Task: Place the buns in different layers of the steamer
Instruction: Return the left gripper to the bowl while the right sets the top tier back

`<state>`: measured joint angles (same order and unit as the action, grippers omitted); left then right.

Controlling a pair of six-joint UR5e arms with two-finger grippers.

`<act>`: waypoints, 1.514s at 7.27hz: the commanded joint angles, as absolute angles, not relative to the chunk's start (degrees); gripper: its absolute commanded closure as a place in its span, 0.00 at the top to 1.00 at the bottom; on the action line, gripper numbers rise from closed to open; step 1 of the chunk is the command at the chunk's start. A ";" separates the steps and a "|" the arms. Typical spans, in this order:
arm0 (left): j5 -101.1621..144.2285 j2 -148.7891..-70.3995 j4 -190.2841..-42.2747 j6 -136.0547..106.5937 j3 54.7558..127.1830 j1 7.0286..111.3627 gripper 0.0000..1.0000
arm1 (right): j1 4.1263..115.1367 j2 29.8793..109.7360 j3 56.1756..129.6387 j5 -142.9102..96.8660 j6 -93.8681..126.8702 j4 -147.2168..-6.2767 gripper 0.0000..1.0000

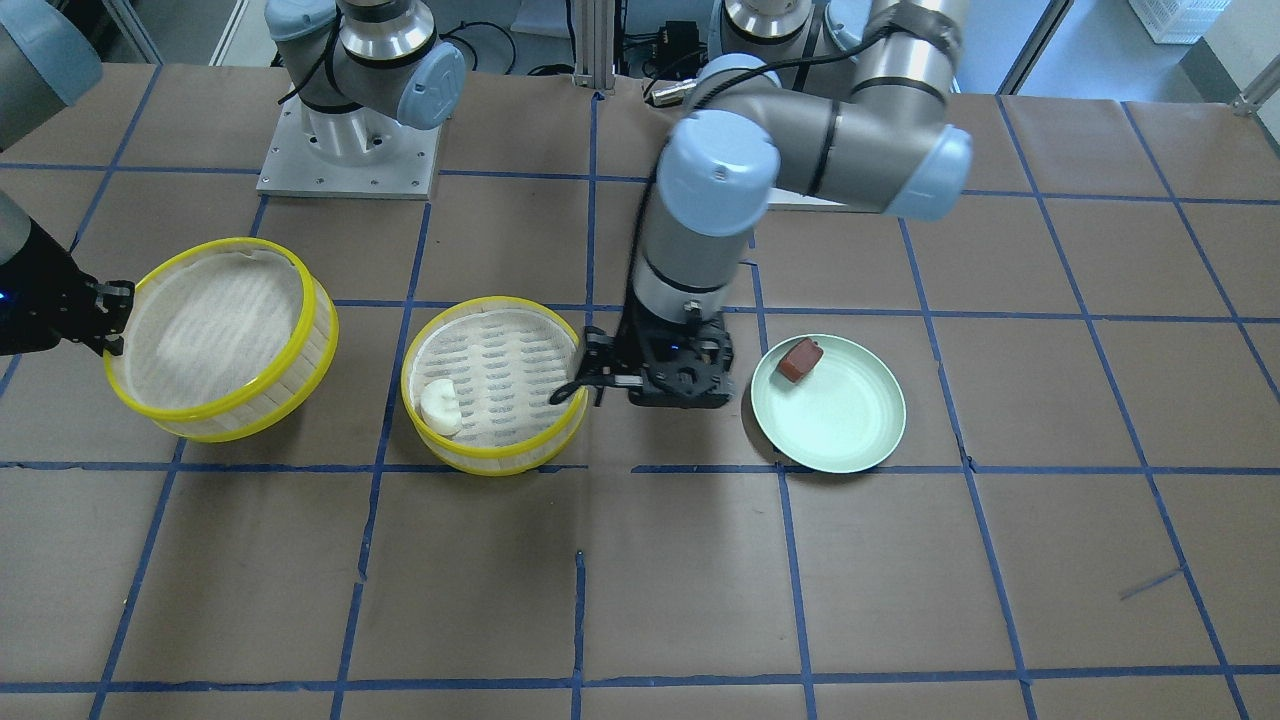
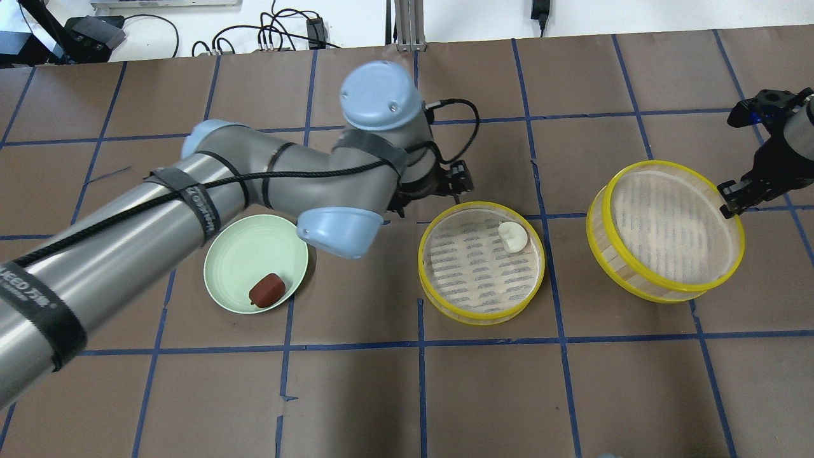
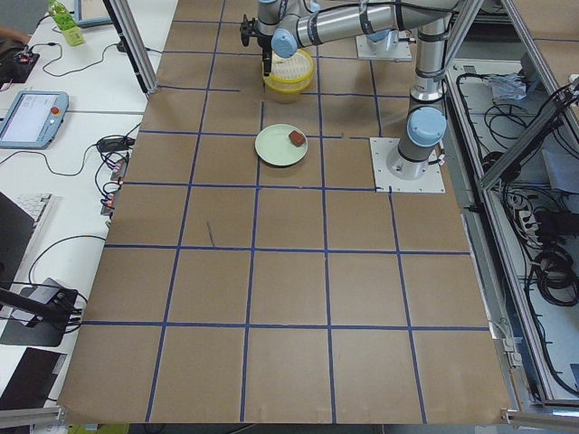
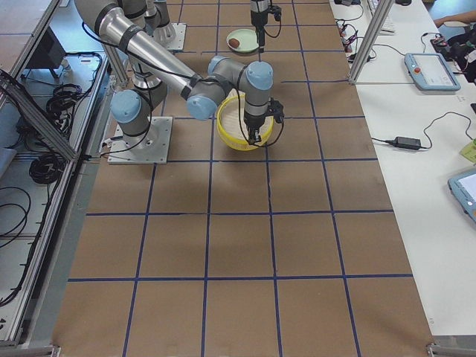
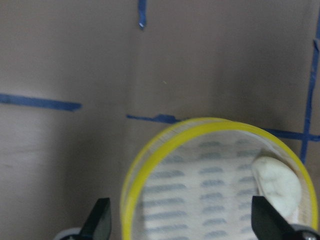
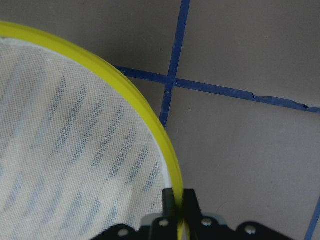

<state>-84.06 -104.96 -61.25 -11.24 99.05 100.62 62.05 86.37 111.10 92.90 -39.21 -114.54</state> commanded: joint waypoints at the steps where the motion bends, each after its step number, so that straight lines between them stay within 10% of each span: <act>1: -84.64 -101.35 -71.35 10.83 102.45 84.69 1.00 | 70.61 86.84 110.74 95.18 -32.21 -114.43 0.03; 8: -83.32 -102.04 -71.46 1.59 117.94 80.16 1.00 | 94.65 83.15 109.95 96.33 1.67 -114.70 0.03; 11: -82.88 -103.18 -67.96 1.58 118.21 80.07 0.78 | 96.67 81.74 110.13 96.59 3.42 -114.78 0.04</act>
<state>-82.94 -102.61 -69.70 1.61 118.10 80.14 95.69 82.23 110.09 96.40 2.77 -114.72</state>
